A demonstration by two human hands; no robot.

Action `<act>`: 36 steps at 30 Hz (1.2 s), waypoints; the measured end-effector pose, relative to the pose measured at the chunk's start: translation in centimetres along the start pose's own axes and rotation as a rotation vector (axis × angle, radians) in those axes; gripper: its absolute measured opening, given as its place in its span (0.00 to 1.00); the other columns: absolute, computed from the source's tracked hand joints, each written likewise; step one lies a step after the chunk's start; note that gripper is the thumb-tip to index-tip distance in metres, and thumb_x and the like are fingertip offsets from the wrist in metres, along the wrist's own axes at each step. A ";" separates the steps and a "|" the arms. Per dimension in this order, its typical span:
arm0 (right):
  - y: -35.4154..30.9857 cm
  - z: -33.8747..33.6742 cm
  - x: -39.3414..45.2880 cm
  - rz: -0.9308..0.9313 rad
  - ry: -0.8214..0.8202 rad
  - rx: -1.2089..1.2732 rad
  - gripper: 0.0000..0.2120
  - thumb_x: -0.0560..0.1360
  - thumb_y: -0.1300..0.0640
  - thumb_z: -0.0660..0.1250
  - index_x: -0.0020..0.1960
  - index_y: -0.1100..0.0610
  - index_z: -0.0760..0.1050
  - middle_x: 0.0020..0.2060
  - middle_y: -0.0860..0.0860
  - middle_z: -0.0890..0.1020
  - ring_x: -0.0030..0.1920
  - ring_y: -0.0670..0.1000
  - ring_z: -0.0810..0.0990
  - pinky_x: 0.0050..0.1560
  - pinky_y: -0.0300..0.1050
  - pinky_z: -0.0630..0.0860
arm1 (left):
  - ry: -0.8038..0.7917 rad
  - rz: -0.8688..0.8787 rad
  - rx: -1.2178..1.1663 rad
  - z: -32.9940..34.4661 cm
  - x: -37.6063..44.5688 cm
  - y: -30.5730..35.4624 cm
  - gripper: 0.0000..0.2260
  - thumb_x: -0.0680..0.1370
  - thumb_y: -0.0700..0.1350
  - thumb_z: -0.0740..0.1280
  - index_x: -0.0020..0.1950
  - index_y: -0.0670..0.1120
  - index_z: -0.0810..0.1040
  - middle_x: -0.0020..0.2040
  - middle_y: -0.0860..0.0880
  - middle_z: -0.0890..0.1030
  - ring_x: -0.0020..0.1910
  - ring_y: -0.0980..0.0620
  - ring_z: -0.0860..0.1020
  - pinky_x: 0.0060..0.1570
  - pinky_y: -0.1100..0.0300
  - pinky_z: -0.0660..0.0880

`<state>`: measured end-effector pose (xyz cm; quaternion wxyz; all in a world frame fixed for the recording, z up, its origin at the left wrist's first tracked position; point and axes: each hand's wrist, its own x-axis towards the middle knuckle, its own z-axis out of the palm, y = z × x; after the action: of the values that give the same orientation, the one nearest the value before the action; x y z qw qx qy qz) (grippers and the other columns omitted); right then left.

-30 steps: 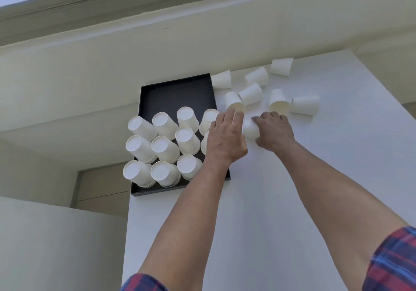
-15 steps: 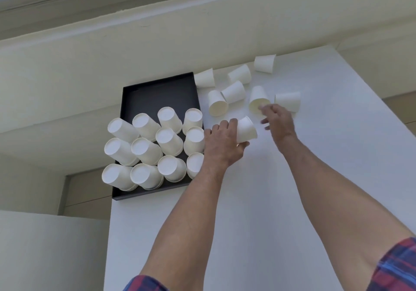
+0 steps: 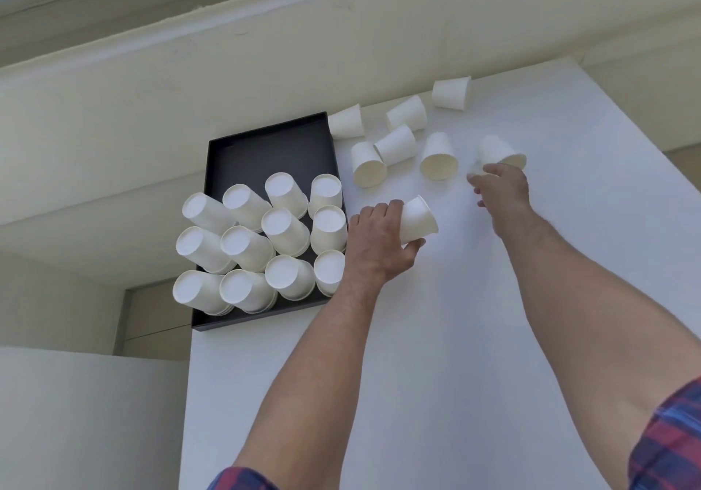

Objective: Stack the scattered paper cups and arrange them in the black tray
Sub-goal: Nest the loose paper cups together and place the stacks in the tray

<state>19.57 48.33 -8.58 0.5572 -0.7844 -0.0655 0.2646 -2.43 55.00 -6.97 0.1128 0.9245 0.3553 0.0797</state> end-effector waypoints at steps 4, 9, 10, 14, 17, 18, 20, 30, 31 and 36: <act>1.1 -0.2 -1.3 -0.103 0.270 0.123 0.09 0.73 0.56 0.71 0.52 0.52 0.85 0.51 0.49 0.85 0.48 0.53 0.85 0.54 0.51 0.83 | -0.003 -0.048 -0.071 -0.1 0.2 -0.2 0.28 0.76 0.60 0.71 0.70 0.47 0.70 0.60 0.48 0.78 0.60 0.43 0.74 0.60 0.50 0.69; 1.4 -0.1 -3.7 -0.212 0.261 0.433 0.08 0.69 0.61 0.69 0.44 0.50 0.82 0.39 0.50 0.82 0.34 0.54 0.75 0.35 0.47 0.76 | 0.001 -0.082 -0.132 -0.8 1.0 0.4 0.28 0.76 0.59 0.71 0.71 0.48 0.70 0.61 0.48 0.78 0.61 0.43 0.73 0.60 0.51 0.69; 1.4 0.1 -4.1 -0.230 0.223 0.504 0.10 0.68 0.64 0.69 0.46 0.52 0.81 0.38 0.51 0.80 0.32 0.53 0.73 0.32 0.44 0.73 | 0.004 -0.094 -0.155 -0.9 1.2 0.6 0.28 0.76 0.59 0.71 0.71 0.48 0.70 0.61 0.48 0.78 0.61 0.43 0.73 0.60 0.50 0.69; 1.9 0.9 -5.6 -0.244 0.033 0.563 0.11 0.71 0.70 0.67 0.47 0.58 0.82 0.30 0.52 0.77 0.27 0.51 0.70 0.32 0.39 0.69 | 0.006 -0.122 -0.183 -1.5 1.4 1.2 0.28 0.76 0.58 0.71 0.71 0.48 0.69 0.62 0.47 0.77 0.60 0.42 0.74 0.57 0.46 0.73; 2.4 1.2 -6.3 -0.205 -0.053 0.603 0.11 0.73 0.71 0.67 0.47 0.58 0.82 0.30 0.54 0.77 0.27 0.52 0.69 0.34 0.44 0.67 | 0.011 -0.118 -0.153 -2.0 1.3 1.2 0.29 0.75 0.60 0.71 0.71 0.49 0.69 0.61 0.48 0.78 0.57 0.42 0.77 0.53 0.45 0.75; 2.4 1.2 -6.4 -0.195 -0.057 0.632 0.11 0.73 0.71 0.67 0.48 0.58 0.82 0.30 0.54 0.77 0.27 0.52 0.69 0.34 0.44 0.68 | 0.017 -0.114 -0.138 -2.1 1.3 1.1 0.29 0.75 0.61 0.71 0.71 0.50 0.69 0.60 0.48 0.78 0.56 0.42 0.78 0.52 0.46 0.76; 2.3 1.2 -6.5 -0.179 -0.082 0.704 0.11 0.73 0.71 0.66 0.48 0.59 0.82 0.30 0.54 0.77 0.27 0.51 0.70 0.33 0.43 0.69 | 0.031 -0.111 -0.102 -2.3 1.2 0.8 0.28 0.75 0.63 0.69 0.70 0.50 0.69 0.57 0.48 0.80 0.53 0.42 0.79 0.50 0.47 0.76; 1.4 2.1 -7.4 -0.123 -0.216 0.783 0.11 0.73 0.72 0.64 0.47 0.60 0.81 0.31 0.53 0.77 0.26 0.50 0.68 0.33 0.42 0.65 | 0.041 -0.123 -0.088 -3.2 0.9 -0.7 0.32 0.73 0.63 0.73 0.71 0.50 0.66 0.52 0.47 0.80 0.46 0.43 0.80 0.38 0.54 0.70; 1.3 2.1 -7.4 -0.125 -0.212 0.792 0.11 0.73 0.72 0.64 0.47 0.60 0.81 0.31 0.52 0.77 0.26 0.50 0.68 0.33 0.42 0.65 | 0.040 -0.122 -0.091 -3.2 1.0 -0.7 0.33 0.73 0.63 0.73 0.71 0.50 0.66 0.52 0.48 0.80 0.46 0.43 0.80 0.38 0.54 0.70; 0.8 2.0 -7.6 -0.150 -0.201 0.886 0.10 0.72 0.71 0.64 0.47 0.60 0.81 0.33 0.53 0.76 0.27 0.50 0.67 0.32 0.41 0.64 | 0.005 -0.108 -0.079 -3.2 1.1 -0.5 0.35 0.73 0.63 0.73 0.72 0.51 0.63 0.55 0.48 0.80 0.47 0.42 0.80 0.39 0.53 0.71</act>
<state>11.98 46.72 -7.24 0.8474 -0.4340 -0.0565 0.3007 -2.68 56.54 -3.91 0.1524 0.8986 0.4017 0.0896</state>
